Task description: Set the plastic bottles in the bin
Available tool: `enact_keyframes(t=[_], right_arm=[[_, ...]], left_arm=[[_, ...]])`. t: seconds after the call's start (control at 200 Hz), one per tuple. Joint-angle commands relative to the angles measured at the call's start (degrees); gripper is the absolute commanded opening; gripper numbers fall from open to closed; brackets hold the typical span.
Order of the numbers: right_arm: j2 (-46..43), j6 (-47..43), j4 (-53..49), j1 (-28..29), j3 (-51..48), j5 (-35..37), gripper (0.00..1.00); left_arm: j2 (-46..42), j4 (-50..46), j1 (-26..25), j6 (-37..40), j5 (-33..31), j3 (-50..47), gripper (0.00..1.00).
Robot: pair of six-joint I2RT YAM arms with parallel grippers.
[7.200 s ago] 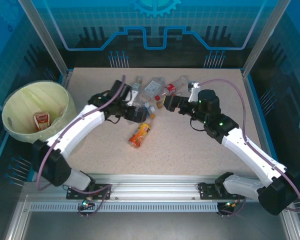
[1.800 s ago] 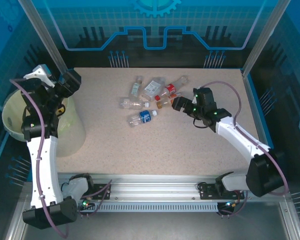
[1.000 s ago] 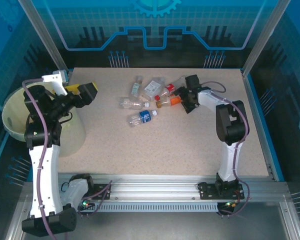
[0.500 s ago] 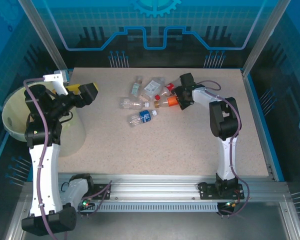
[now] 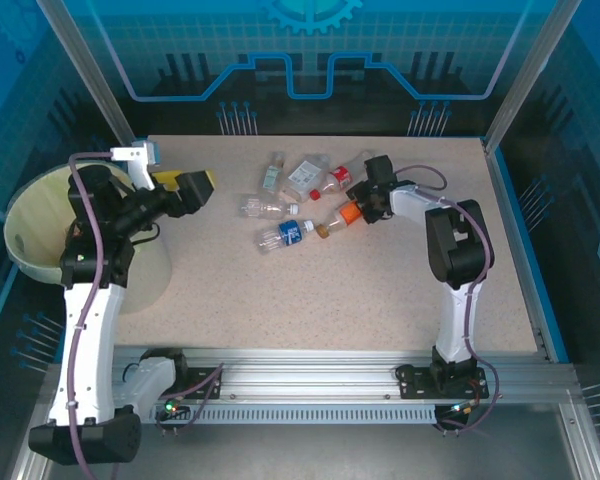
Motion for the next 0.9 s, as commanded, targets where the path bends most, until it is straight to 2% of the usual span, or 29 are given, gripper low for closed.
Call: enact_keyframes(t=[0.0, 0.15, 0.435, 0.735, 0.895], right_arm=[[-4.72, -4.29, 2.47, -0.44, -3.10, 0.02, 0.44], [-10.39, -7.78, 3.28, -0.44, -7.86, 2.20, 0.39], [-23.43, -16.52, 4.95, -0.25, -19.52, 3.15, 0.36], [-37.96, -22.97, 8.45, 0.70, -31.64, -0.72, 0.35], [-43.29, -25.12, 8.21, 1.99, -33.76, -4.68, 0.35]], left_arm=[[0.82, 1.18, -2.38, -1.01, -1.19, 1.12, 0.99], [2.70, 1.33, -7.02, -1.00, -2.22, 1.64, 0.99], [6.30, 2.66, -19.23, 0.26, -7.38, 2.34, 0.99], [15.70, 1.31, -28.56, 5.04, -12.22, 1.62, 0.99], [21.58, -0.24, -33.05, 8.59, -12.37, 2.35, 0.99]])
